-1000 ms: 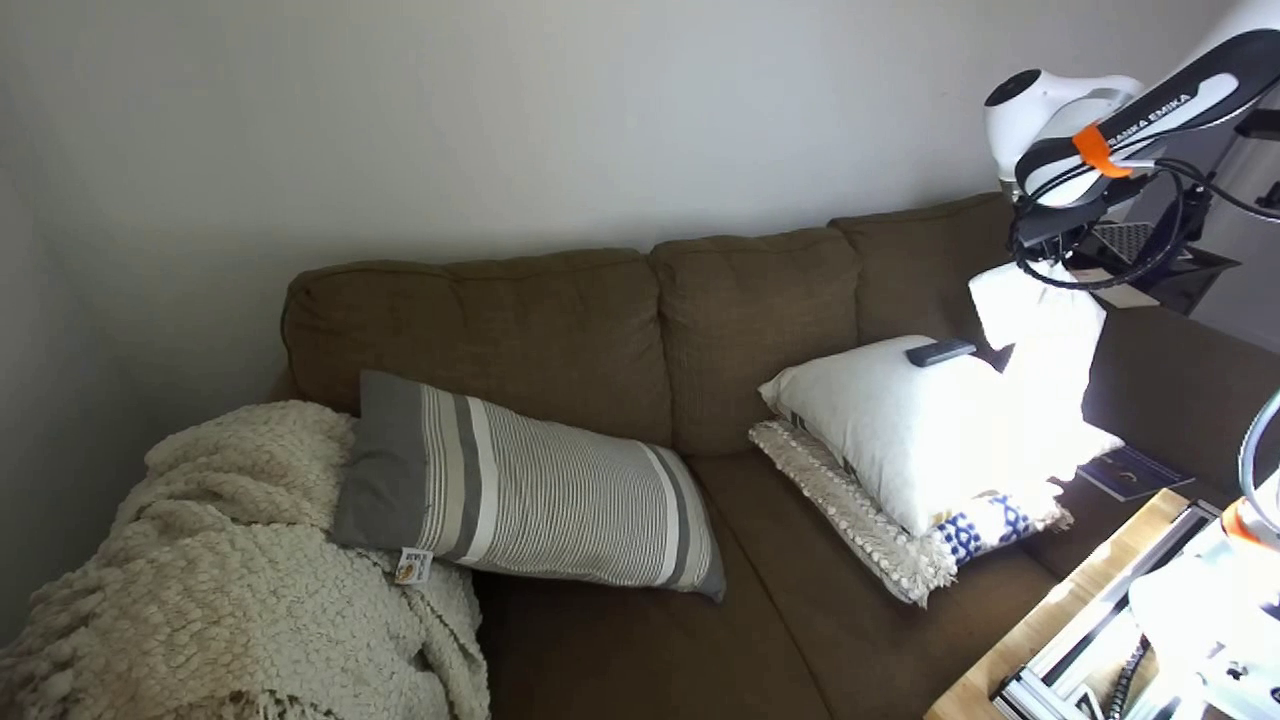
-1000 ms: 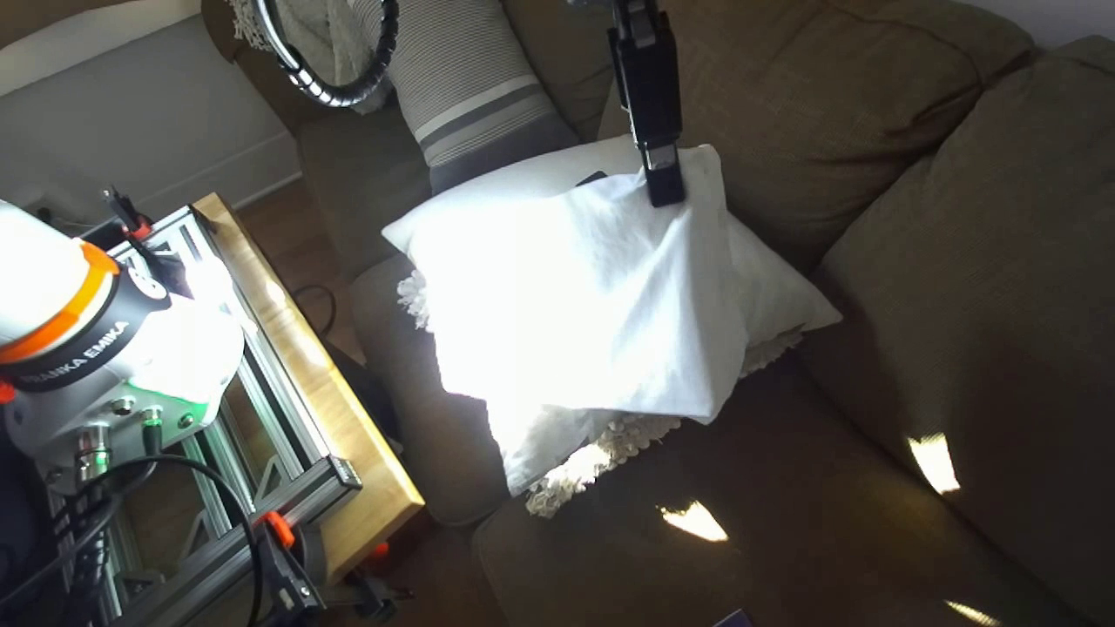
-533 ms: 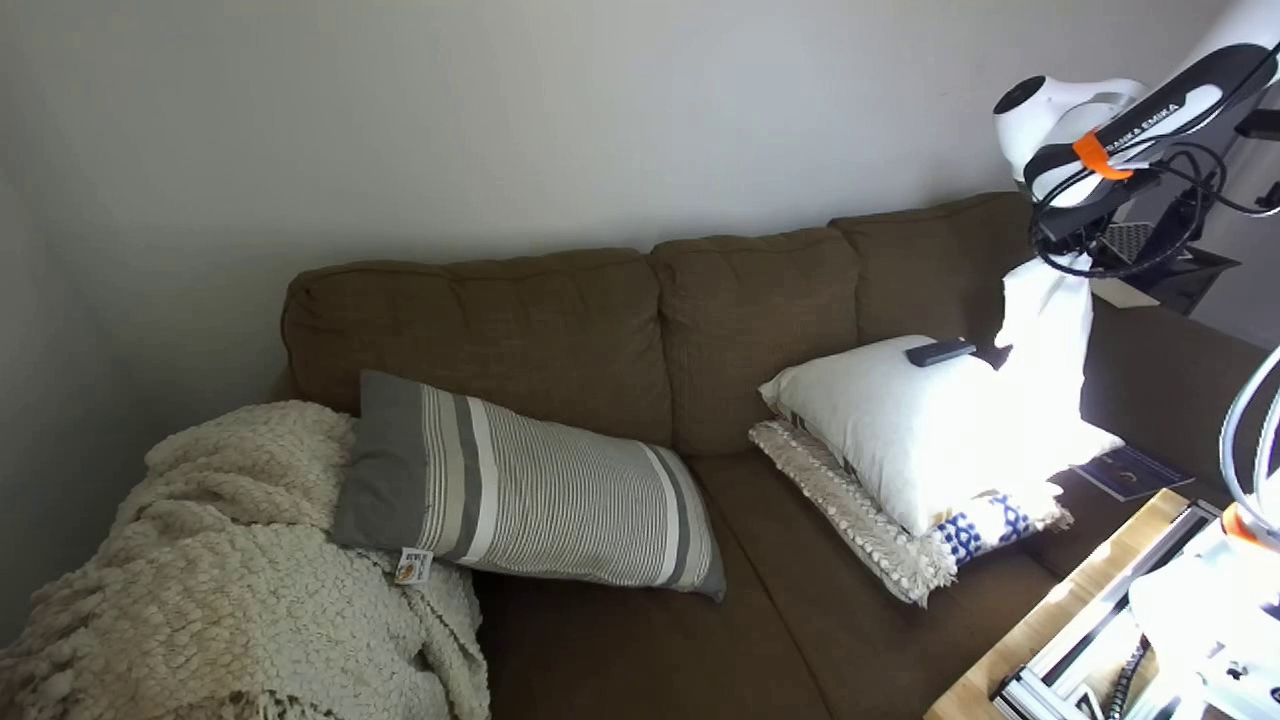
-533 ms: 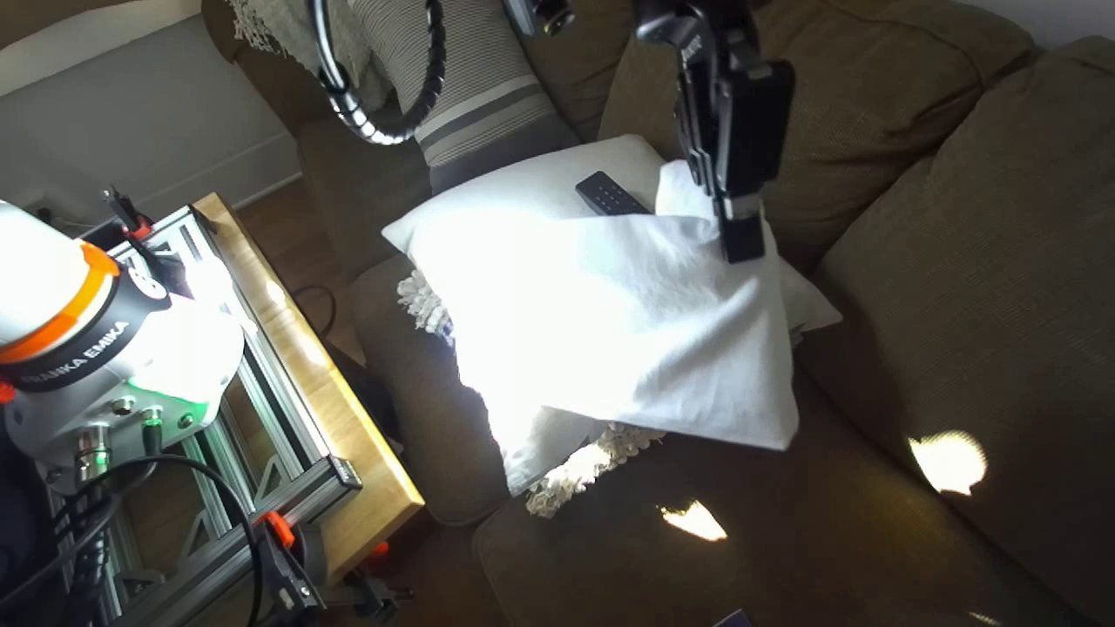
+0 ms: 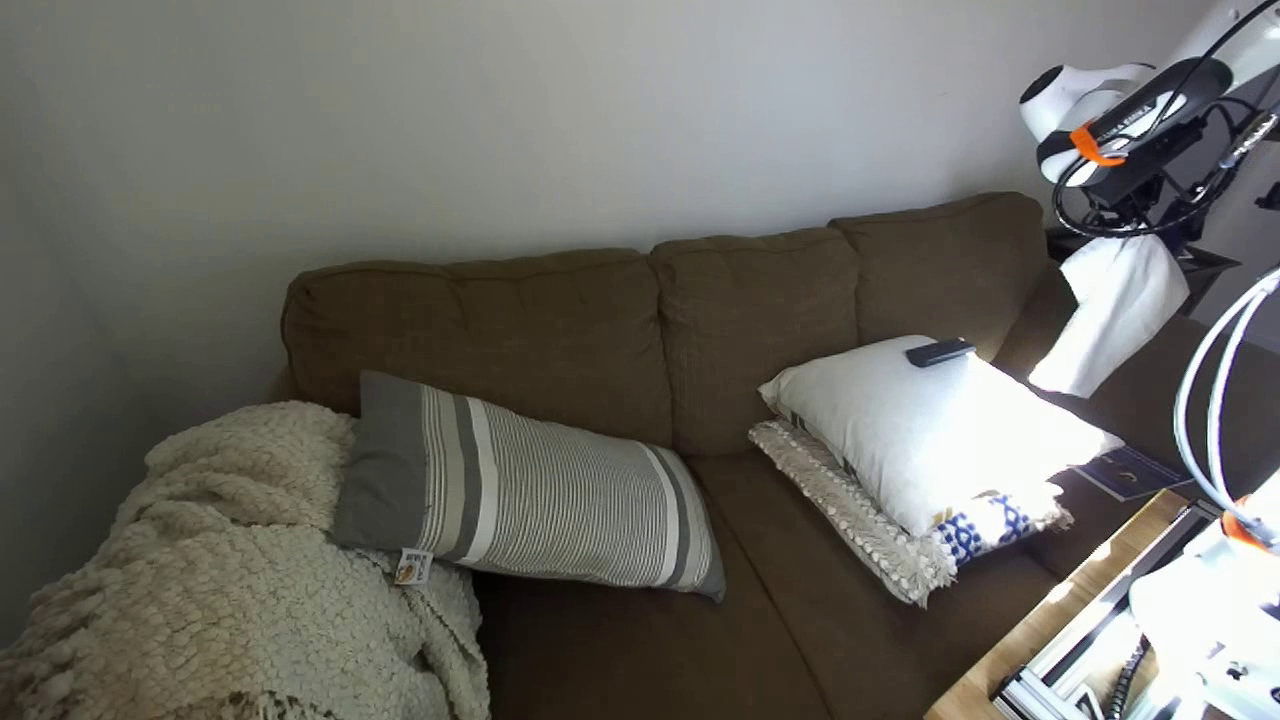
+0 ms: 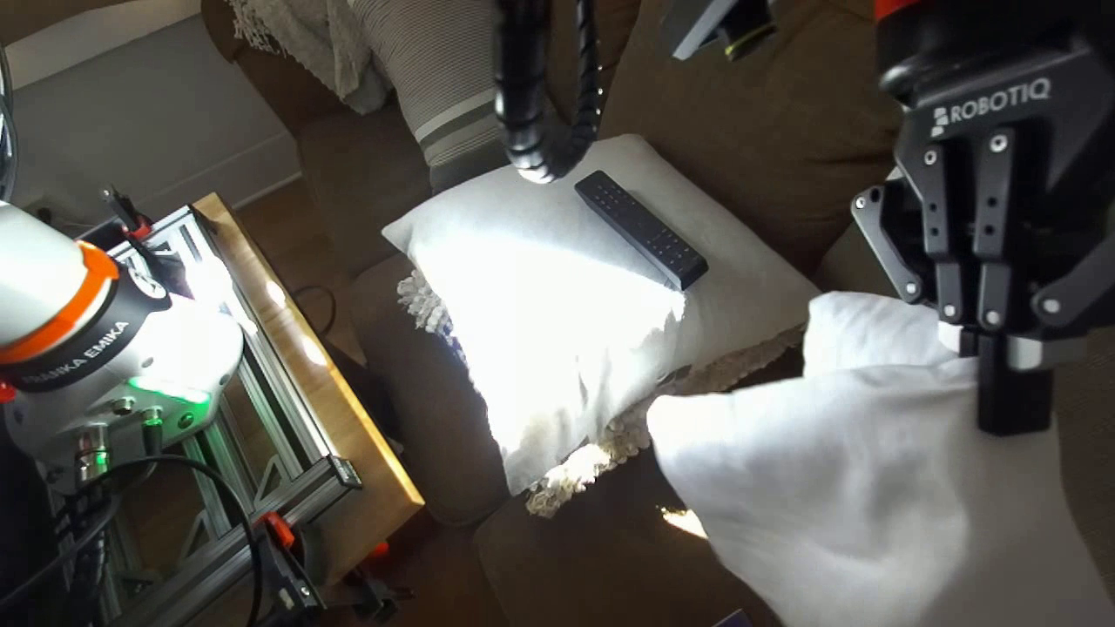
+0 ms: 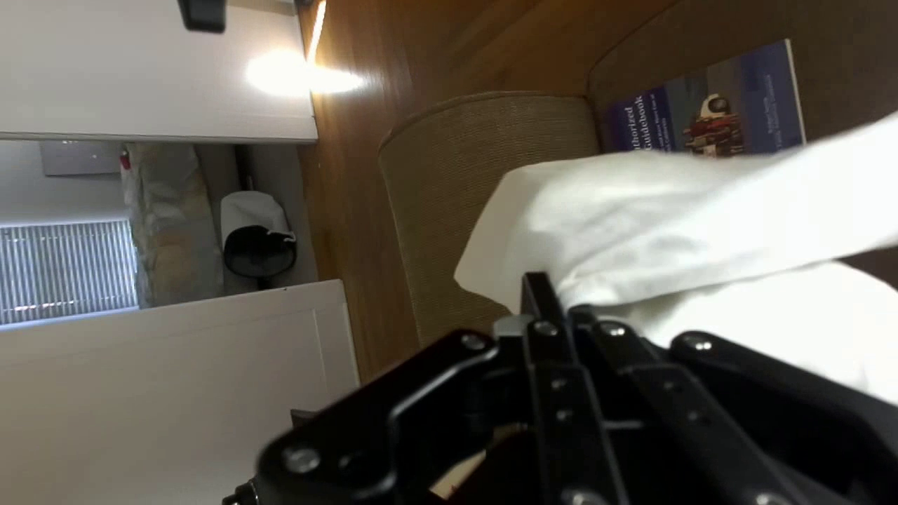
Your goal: Put the white towel on the seat of the sofa.
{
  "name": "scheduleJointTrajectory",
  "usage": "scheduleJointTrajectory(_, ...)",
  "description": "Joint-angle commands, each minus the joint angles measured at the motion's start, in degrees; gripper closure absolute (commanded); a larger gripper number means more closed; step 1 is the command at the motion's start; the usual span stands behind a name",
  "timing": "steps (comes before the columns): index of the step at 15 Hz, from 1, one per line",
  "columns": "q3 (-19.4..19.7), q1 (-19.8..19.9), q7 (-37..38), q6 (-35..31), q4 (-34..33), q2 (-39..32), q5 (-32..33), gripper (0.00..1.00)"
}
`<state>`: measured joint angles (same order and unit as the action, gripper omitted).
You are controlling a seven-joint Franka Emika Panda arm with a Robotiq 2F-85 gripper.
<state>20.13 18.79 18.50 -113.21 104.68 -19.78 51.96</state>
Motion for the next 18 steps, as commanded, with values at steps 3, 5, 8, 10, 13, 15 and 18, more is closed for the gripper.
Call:
scheduleJointTrajectory(3, -0.07, -0.22, 0.58, 0.93, -2.43, -2.61, 0.20, 0.99)
scheduleJointTrajectory(5, 0.24, -0.14, 1.03, 0.05, -3.77, -4.41, 2.18, 0.99)
scheduleJointTrajectory(8, 0.48, 0.63, 0.61, 1.32, -6.68, -8.06, 2.84, 0.99)
scheduleJointTrajectory(10, 0.44, 1.30, -0.41, 1.94, -8.55, -10.85, 2.03, 0.99)
scheduleJointTrajectory(13, 0.23, 2.55, -1.22, -1.30, -9.63, -13.97, 2.56, 0.99)
scheduleJointTrajectory(15, -0.26, 4.51, -3.26, -4.46, -10.73, -16.07, 0.80, 0.99)
scheduleJointTrajectory(18, -1.32, 8.24, -8.17, -7.19, -13.55, -19.07, -6.25, 0.99)
